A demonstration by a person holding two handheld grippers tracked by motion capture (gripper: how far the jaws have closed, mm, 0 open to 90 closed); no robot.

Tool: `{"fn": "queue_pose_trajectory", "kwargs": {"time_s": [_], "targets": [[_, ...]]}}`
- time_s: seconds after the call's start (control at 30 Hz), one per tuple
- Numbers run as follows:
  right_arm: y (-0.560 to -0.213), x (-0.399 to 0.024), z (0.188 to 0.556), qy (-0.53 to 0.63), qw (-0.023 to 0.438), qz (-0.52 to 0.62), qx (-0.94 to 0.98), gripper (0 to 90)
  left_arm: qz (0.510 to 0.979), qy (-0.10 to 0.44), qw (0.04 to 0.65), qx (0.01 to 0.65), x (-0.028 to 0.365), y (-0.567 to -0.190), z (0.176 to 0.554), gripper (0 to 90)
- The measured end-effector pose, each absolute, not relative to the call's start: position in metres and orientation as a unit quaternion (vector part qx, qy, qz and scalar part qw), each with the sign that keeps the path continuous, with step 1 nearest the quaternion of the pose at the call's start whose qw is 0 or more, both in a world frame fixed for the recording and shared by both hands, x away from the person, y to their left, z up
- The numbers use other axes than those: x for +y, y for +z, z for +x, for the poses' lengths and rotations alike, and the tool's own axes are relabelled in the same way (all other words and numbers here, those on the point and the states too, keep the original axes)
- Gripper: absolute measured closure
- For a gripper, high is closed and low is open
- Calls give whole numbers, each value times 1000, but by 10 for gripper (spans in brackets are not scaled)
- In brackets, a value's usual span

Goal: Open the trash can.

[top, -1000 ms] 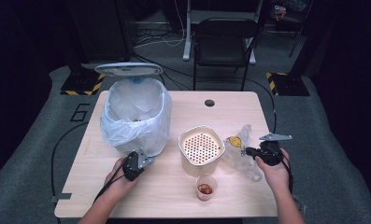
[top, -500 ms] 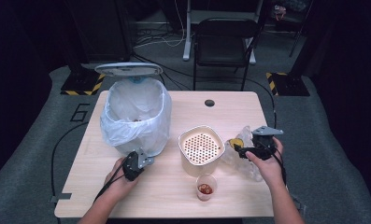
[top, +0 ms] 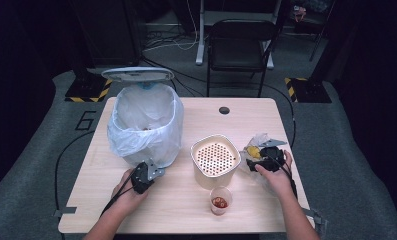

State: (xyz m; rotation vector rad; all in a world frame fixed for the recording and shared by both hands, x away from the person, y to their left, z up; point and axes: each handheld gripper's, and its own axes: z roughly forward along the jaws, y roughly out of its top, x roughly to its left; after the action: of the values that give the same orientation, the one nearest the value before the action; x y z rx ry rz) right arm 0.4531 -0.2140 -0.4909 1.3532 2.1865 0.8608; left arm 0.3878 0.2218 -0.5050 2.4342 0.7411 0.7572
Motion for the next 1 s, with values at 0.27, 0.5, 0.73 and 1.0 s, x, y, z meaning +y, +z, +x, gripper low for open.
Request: {"fn": "queue_pose_trajectory", "kwargs": {"time_s": [0.27,0.5,0.73,1.0], "targets": [[-508,-218,457,307,196,502,784,236,890,277,241,270,222,-505,388,900],[-511,-224,459,323,176,506,780,435,891,274,241,270,222,-505,388,900],[-514,-223,458,320,187,507,778,499,891,274,241,270,222,-505,388,900],[-514,-228,458,320,199,509,774,696,891,276,241,270,221,-505,388,900]]}}
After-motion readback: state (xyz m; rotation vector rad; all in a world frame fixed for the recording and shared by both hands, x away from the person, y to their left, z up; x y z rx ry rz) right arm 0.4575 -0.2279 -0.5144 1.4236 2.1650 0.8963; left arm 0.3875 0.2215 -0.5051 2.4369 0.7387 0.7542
